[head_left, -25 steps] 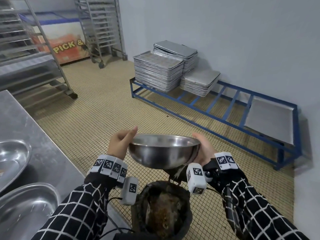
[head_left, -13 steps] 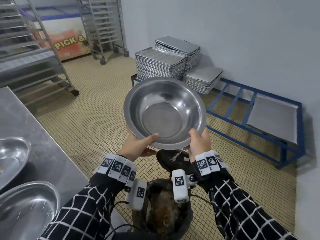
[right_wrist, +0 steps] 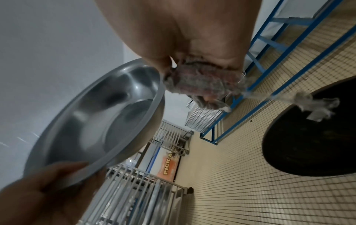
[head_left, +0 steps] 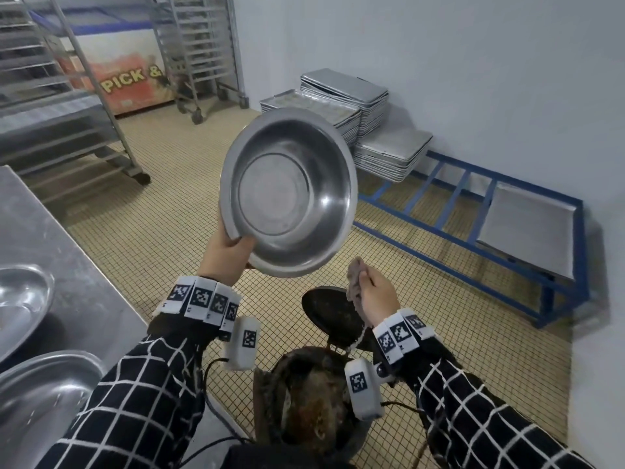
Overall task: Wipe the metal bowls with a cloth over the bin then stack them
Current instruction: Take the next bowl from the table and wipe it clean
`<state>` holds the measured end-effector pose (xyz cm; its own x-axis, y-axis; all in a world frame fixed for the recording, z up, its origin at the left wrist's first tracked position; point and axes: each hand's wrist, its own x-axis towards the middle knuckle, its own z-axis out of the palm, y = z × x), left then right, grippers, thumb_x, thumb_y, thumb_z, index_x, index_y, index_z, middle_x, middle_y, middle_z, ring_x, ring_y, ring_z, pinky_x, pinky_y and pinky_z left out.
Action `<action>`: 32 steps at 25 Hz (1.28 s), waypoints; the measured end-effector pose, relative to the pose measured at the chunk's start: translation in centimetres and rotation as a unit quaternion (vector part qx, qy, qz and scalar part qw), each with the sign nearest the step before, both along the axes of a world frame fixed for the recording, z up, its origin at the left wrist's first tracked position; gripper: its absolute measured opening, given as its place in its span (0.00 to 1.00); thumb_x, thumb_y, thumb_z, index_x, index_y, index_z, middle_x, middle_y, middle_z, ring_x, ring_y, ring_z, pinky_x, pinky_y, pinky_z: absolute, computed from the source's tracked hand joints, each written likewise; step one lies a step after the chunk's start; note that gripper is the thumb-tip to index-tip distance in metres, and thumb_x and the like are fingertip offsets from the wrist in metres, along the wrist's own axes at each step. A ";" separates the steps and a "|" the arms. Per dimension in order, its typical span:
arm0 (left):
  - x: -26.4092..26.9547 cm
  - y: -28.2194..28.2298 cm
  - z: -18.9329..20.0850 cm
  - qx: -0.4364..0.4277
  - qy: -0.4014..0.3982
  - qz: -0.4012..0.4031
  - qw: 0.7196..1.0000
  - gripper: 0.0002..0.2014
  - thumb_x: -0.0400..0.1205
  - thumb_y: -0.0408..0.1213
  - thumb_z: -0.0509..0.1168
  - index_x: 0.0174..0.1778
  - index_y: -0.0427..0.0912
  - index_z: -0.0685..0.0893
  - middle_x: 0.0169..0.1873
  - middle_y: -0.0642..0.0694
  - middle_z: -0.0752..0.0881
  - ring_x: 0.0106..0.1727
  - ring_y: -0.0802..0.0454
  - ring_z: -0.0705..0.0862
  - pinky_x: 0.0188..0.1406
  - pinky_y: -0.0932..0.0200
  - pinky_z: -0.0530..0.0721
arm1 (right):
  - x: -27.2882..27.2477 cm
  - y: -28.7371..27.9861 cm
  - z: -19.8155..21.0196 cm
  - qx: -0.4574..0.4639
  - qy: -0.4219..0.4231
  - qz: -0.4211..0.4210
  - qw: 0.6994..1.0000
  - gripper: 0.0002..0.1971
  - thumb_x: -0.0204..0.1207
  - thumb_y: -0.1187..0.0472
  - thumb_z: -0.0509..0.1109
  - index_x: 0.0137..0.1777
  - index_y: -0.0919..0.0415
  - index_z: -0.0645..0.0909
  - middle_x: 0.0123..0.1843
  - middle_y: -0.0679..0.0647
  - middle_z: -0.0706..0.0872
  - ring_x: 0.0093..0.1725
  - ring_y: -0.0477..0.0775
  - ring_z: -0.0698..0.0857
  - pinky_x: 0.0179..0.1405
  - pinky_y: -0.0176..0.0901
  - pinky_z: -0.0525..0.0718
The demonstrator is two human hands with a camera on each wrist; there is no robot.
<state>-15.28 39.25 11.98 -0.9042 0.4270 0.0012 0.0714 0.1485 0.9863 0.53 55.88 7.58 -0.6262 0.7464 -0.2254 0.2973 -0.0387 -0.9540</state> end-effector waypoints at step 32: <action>1.8 1.2 2.3 -0.057 0.212 -0.066 0.973 0.13 0.83 0.34 0.63 0.62 0.50 0.78 0.40 0.55 0.85 0.41 0.63 0.83 0.38 0.69 0.79 | -5.7 7.0 5.2 0.471 0.045 0.107 0.875 0.18 0.82 0.64 0.63 0.70 0.68 0.78 0.70 0.61 0.77 0.69 0.53 0.75 0.69 0.22 0.63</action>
